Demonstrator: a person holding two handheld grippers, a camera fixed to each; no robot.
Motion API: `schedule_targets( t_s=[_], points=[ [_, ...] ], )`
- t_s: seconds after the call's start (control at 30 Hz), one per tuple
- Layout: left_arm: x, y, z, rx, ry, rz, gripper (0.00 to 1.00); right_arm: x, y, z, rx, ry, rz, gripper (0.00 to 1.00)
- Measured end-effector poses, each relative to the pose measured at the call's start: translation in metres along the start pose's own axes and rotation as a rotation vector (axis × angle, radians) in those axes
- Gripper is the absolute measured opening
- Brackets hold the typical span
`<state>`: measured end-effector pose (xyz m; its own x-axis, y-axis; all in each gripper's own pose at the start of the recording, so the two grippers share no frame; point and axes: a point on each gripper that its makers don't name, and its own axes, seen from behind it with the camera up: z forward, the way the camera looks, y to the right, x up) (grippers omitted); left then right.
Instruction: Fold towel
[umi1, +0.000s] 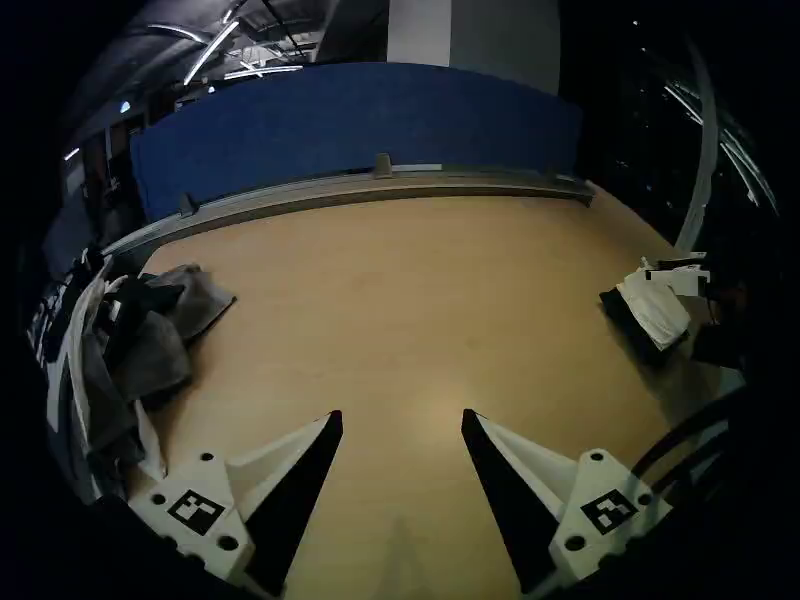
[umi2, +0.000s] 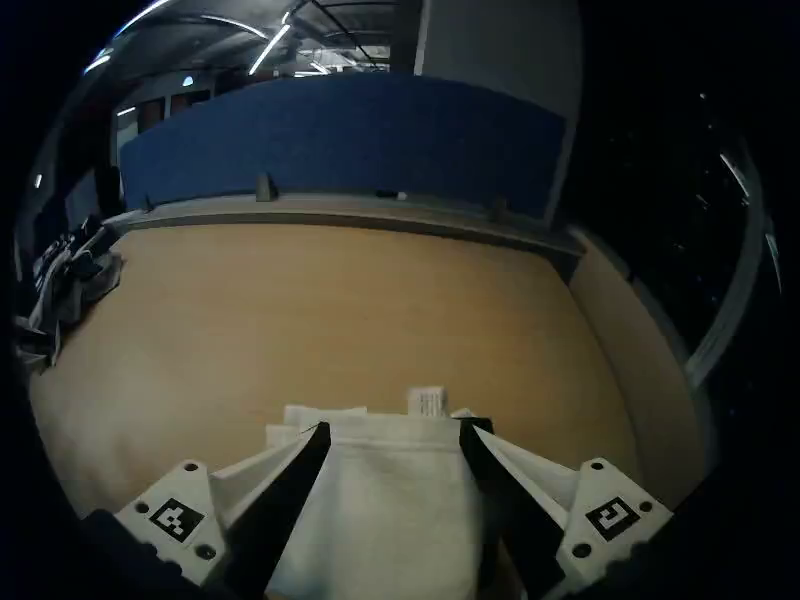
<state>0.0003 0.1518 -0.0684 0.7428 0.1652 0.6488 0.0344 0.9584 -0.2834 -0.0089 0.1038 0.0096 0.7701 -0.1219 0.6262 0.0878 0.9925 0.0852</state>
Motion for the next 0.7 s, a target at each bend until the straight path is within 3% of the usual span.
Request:
schedule_targets(
  t_s=[0.2, 0.43, 0.7],
  points=[
    [0.003, 0.001, -0.001, -0.005, 0.008, -0.002, 0.88, 0.008, -0.007, -0.029, -0.005, 0.045, 0.004, 1.0],
    [0.005, 0.003, -0.003, -0.012, 0.01, 0.006, 0.88, -0.022, -0.012, -0.055, -0.016, 0.027, 0.02, 1.0],
    [0.004, 0.004, -0.004, -0.015, 0.011, 0.007, 0.88, -0.058, -0.013, -0.071, -0.025, -0.005, 0.04, 1.0]
  ],
)
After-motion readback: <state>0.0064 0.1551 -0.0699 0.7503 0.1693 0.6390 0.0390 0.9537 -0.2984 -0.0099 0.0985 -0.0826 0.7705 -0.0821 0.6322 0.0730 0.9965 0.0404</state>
